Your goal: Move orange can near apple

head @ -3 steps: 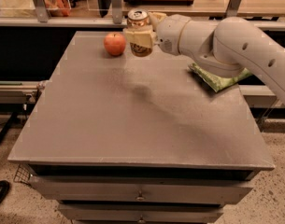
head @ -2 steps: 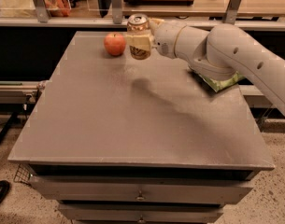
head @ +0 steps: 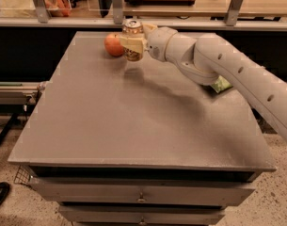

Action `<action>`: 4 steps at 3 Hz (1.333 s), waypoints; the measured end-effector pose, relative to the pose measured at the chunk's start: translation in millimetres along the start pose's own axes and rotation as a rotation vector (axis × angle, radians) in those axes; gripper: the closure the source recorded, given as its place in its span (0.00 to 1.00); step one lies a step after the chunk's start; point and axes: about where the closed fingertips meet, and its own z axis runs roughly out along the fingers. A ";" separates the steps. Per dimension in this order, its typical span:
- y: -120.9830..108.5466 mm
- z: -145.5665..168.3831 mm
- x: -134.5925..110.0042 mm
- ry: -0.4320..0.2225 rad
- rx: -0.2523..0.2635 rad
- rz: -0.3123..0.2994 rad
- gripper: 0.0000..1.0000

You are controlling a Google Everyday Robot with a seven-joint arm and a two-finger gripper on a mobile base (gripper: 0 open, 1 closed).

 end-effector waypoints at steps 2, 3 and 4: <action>-0.5 23.0 12.2 0.024 -0.024 0.020 0.59; -4.3 24.2 17.4 0.041 -0.021 0.022 0.36; -6.3 24.6 23.2 0.050 -0.017 0.028 0.12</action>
Offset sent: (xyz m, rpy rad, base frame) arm 0.0248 0.0157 -0.0203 -0.0174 0.0520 0.0183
